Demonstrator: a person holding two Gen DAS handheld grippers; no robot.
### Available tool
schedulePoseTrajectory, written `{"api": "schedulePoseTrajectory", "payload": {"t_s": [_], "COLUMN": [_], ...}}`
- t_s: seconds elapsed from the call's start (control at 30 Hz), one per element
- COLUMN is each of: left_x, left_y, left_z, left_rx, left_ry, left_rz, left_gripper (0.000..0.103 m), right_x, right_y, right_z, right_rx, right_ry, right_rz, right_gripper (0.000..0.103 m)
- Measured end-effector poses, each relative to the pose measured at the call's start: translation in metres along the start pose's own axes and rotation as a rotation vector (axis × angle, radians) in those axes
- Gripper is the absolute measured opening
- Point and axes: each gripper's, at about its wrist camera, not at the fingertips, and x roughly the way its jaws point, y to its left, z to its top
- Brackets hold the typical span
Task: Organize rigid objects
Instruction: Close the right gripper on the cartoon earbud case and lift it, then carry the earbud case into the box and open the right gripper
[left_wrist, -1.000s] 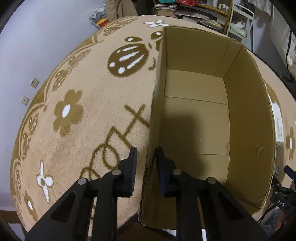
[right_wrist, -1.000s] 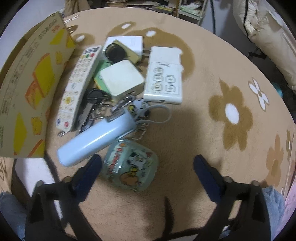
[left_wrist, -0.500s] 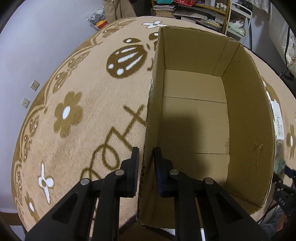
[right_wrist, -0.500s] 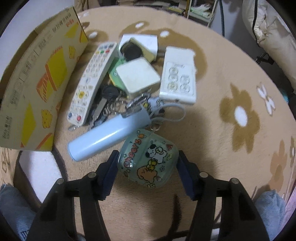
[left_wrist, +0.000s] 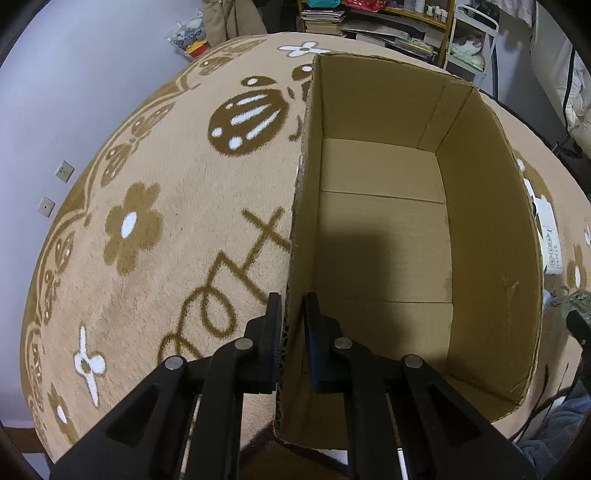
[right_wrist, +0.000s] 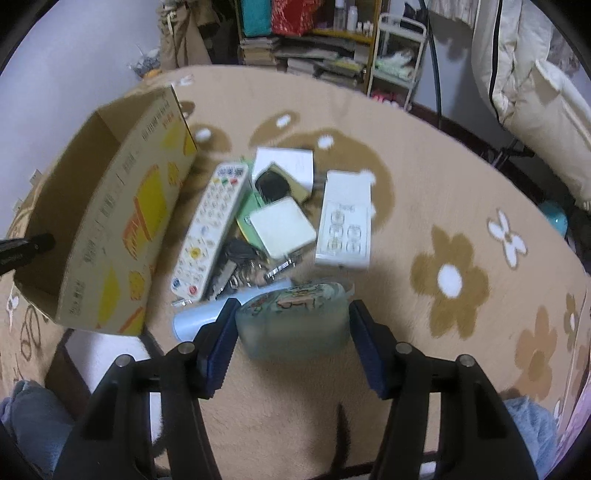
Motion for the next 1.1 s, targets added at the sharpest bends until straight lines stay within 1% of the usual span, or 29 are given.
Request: {"api": "schedulePoseTrajectory", "payload": {"t_s": [0.03, 0.1, 0.23, 0.37, 0.7, 0.9, 1.1], "left_x": [0.000, 0.000, 0.000, 0.000, -0.001, -0.001, -0.002], "left_y": [0.000, 0.000, 0.000, 0.000, -0.003, -0.004, -0.003], "left_z": [0.000, 0.000, 0.001, 0.001, 0.001, 0.001, 0.003], "left_rx": [-0.003, -0.006, -0.004, -0.003, 0.009, 0.014, 0.017], "left_ry": [0.001, 0.003, 0.005, 0.007, 0.010, 0.019, 0.025], "left_rz": [-0.001, -0.001, 0.000, 0.000, 0.012, 0.018, 0.018], "left_gripper": [0.011, 0.011, 0.011, 0.011, 0.011, 0.011, 0.011], "right_x": [-0.003, -0.016, -0.026, -0.037, -0.054, -0.059, -0.063], "right_y": [0.002, -0.011, -0.008, 0.001, 0.024, 0.040, 0.058], "right_z": [0.003, 0.000, 0.010, 0.020, 0.043, 0.058, 0.074], "right_rx": [0.001, 0.000, -0.013, -0.034, -0.098, -0.136, -0.156], "right_ry": [-0.011, -0.031, -0.074, -0.117, -0.170, -0.205, -0.241], "right_rz": [0.010, 0.021, 0.039, 0.058, 0.090, 0.124, 0.177], "right_gripper": [0.063, 0.063, 0.063, 0.063, 0.063, 0.063, 0.063]}}
